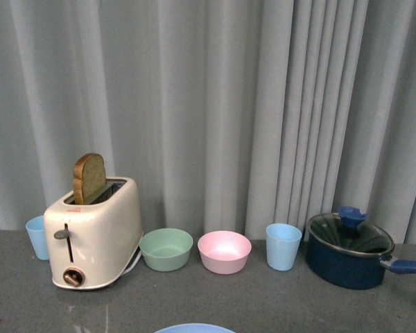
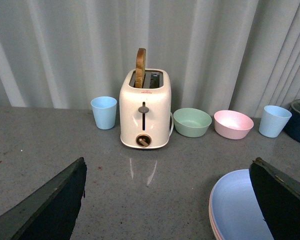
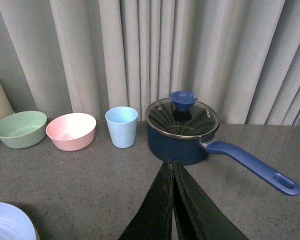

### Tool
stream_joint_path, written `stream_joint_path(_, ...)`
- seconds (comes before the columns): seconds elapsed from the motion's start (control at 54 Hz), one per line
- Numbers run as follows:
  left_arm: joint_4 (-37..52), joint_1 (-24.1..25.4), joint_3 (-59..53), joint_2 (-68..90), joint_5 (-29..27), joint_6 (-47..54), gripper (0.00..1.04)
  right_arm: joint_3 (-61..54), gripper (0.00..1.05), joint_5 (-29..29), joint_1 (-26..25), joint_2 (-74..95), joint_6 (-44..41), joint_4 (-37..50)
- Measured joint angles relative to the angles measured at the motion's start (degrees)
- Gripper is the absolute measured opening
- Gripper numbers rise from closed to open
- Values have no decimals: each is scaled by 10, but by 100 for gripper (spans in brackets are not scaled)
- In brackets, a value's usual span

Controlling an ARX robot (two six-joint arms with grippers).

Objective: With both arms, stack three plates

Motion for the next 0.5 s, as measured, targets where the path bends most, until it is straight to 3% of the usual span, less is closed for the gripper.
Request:
stream_joint_path(0.222,0,0,0,0,0,0,98,-32,3,-11,-17,-136,0,-101)
stream_joint_path(0.296,0,0,0,0,0,0,98,-46,3,-49,-42,-176,-1,-125)
stream_joint_path(0.5,0,0,0,0,0,0,98,-76,3,-50,-56,-269,0,-191)
